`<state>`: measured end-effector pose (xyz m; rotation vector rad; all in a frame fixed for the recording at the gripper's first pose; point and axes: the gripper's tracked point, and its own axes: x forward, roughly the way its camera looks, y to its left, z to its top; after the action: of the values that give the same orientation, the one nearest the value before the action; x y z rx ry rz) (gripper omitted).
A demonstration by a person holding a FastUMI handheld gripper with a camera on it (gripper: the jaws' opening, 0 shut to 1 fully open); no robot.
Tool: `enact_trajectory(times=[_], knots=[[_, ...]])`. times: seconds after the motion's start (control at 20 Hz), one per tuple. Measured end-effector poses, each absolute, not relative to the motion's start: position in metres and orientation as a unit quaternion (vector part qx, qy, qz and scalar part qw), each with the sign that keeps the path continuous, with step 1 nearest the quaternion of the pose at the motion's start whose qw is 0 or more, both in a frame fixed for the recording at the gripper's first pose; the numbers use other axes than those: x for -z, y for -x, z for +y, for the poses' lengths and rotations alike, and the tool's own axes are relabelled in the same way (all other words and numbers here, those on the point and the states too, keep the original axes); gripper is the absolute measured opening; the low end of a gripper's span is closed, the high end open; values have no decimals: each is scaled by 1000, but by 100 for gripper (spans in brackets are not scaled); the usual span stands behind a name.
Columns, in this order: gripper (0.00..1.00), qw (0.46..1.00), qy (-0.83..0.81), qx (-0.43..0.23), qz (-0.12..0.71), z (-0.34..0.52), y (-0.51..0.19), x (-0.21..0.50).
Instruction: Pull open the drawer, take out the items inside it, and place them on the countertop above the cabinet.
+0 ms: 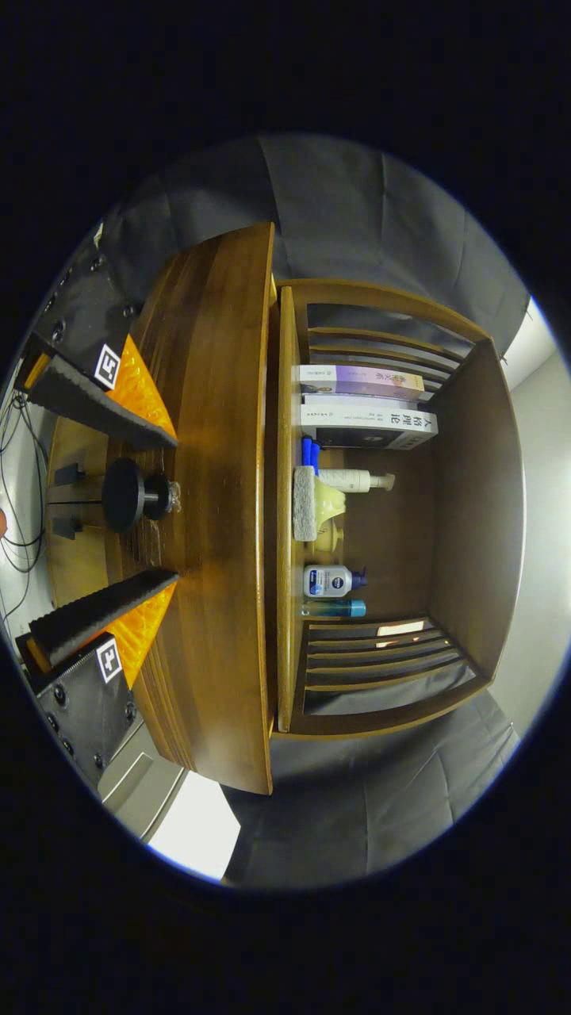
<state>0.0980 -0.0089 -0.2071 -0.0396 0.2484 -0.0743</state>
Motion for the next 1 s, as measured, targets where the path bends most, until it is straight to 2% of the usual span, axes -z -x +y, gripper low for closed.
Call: enact_trajectory(times=[1.0], knots=[[98, 992, 41, 37, 114, -16, -177, 218]])
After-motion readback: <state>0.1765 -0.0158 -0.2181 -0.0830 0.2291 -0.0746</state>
